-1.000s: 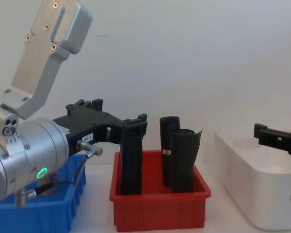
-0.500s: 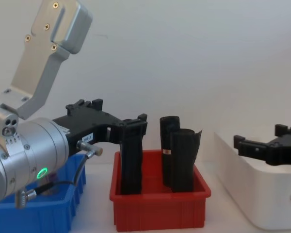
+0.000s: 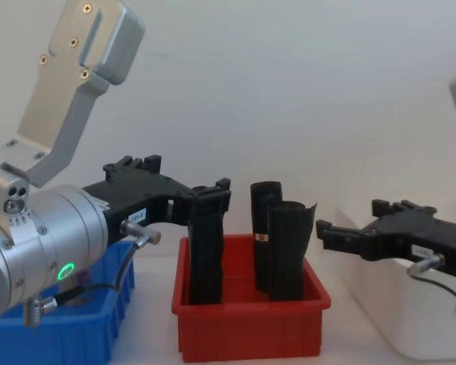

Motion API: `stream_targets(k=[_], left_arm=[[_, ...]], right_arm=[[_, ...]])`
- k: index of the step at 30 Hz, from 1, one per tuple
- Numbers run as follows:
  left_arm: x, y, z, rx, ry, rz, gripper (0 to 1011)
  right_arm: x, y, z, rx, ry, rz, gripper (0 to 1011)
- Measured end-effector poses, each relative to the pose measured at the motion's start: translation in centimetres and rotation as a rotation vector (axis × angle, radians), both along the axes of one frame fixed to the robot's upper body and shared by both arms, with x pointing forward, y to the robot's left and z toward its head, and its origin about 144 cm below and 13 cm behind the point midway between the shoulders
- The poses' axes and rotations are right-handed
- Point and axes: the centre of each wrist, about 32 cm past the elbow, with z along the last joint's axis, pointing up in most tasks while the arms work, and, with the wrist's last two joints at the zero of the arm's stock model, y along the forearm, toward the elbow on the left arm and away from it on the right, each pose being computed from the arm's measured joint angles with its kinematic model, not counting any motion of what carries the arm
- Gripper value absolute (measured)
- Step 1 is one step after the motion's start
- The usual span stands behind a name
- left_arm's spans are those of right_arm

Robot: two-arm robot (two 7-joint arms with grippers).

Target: Pick the cotton swabs from the blue box and place them into the white box.

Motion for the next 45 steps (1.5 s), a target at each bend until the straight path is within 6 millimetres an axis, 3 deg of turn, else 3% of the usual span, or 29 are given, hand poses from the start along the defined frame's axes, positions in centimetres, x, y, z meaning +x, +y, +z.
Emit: stream_targets(k=[10,32,36,45], left_arm=[[0.0,0.0,0.0,0.0,0.0,0.0,1003],[0.0,0.0,0.0,0.0,0.0,0.0,1003],[0.0,0.0,0.0,0.0,0.0,0.0,1003],[0.0,0.0,0.0,0.0,0.0,0.0,1003]], right_arm=[[3.7,1.3,-0.6,-0.022,0.001,0.054,1002],[9.1,2.9,-1.5,-0.015,0.028,0.133,1000],[9.7,3.2,-1.6,-0.014,0.033,0.146,944],[10.6,3.7,-1.6,-0.013,0.034,0.17,681]])
